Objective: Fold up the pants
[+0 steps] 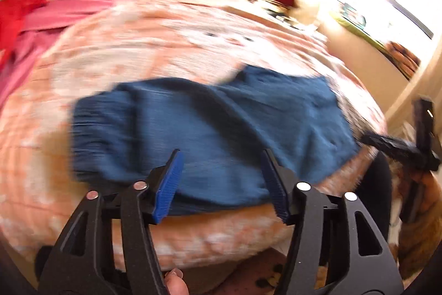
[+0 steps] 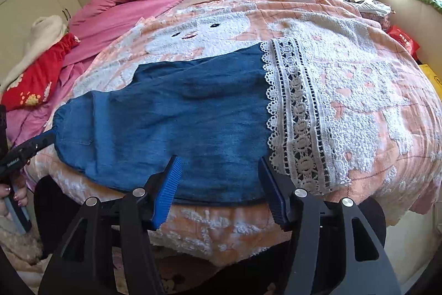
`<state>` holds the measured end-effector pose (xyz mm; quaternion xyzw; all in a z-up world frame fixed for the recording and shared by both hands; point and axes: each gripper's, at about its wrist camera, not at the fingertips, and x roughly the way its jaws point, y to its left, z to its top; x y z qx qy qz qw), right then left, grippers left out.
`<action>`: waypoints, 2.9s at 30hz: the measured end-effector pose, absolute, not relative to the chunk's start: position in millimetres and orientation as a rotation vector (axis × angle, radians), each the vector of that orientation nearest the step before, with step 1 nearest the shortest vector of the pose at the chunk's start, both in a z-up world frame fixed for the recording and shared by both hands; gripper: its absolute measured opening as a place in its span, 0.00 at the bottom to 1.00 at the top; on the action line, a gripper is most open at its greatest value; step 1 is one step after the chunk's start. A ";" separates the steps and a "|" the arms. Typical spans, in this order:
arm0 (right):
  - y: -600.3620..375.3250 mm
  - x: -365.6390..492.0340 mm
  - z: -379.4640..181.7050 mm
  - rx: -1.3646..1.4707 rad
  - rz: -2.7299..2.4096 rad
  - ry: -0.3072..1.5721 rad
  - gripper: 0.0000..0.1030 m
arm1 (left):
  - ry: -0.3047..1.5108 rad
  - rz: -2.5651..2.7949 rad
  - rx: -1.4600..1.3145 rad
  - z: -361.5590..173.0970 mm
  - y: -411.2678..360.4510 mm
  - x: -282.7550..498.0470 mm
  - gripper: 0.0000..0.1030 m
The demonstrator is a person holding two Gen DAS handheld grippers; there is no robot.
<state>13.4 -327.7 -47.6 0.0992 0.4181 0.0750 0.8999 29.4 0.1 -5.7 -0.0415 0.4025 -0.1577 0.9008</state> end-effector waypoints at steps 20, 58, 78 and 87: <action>-271.5 49.4 -71.9 0.093 0.251 0.969 0.63 | 0.836 0.001 -0.286 -22.5 82.9 62.9 0.34; -432.2 111.7 -16.5 0.315 0.157 0.780 0.60 | 0.848 -0.337 -0.165 16.4 -54.4 138.0 0.59; -445.1 187.7 -73.1 0.425 0.257 0.913 0.43 | 1.055 -0.475 -0.053 -54.2 -114.6 221.0 0.50; -446.9 181.5 -75.9 0.454 0.348 0.878 0.28 | 1.087 -0.516 -0.109 -58.3 -128.3 219.0 0.13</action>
